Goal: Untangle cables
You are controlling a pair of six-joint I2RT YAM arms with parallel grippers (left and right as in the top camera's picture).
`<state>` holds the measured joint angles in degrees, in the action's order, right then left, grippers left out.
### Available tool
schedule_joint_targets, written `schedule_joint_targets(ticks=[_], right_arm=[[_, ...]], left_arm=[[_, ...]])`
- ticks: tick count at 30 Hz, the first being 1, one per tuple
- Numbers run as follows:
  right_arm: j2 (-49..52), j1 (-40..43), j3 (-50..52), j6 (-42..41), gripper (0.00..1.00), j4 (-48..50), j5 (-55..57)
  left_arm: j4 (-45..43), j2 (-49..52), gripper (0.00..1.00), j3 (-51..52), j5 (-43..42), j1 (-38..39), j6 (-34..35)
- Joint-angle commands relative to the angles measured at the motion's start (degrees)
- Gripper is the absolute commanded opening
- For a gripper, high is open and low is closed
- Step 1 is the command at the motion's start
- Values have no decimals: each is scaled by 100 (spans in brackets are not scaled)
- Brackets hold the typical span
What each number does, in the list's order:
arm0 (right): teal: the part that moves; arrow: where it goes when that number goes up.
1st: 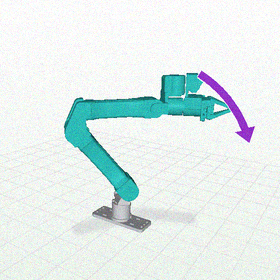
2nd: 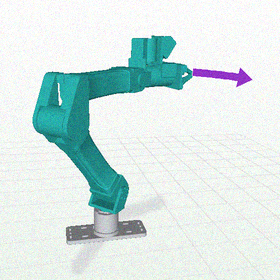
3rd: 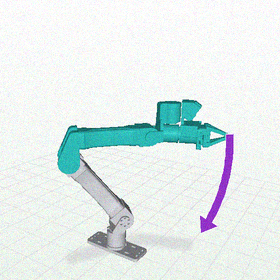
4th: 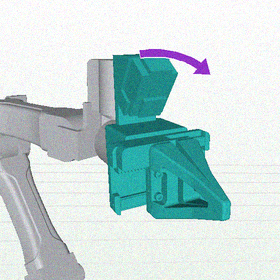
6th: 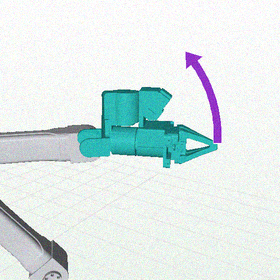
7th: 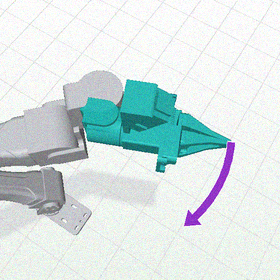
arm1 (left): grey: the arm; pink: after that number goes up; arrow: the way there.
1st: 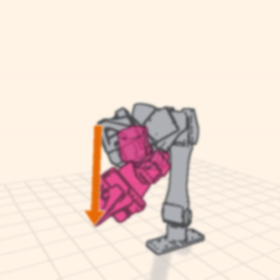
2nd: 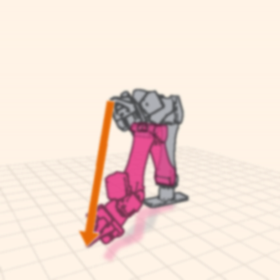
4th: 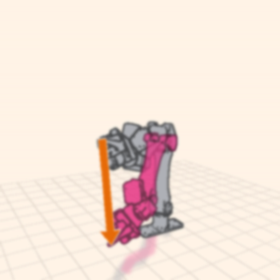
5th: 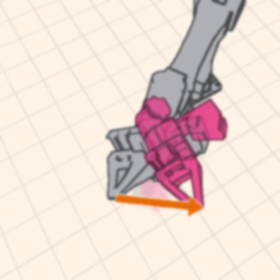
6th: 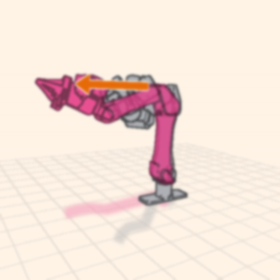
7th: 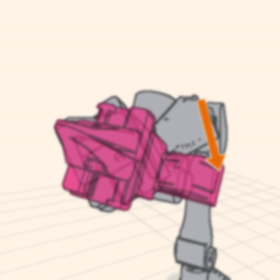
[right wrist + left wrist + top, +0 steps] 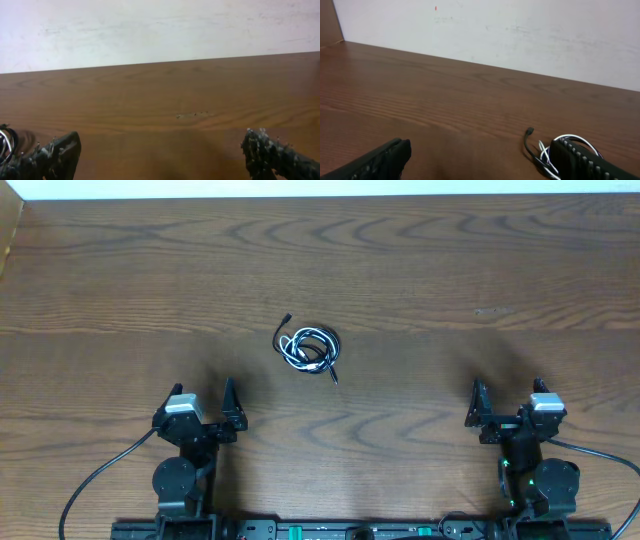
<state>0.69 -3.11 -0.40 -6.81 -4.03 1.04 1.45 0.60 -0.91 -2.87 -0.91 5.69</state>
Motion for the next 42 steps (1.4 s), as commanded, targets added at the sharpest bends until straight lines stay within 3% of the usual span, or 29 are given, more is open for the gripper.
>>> schedule_joint_targets(ticks=[1,32,42], right_arm=[[-31,42,9,-44,99,-22,-11],[-31,42,9,-44,99,-22,-11],[-31,42,9,-44,99,-22,-11]], left_arm=[[256,-26,93,66,39,-2,-96],[260,92,93,57,46,-2,-94],[323,153,94,-372,-146,-2,-68]])
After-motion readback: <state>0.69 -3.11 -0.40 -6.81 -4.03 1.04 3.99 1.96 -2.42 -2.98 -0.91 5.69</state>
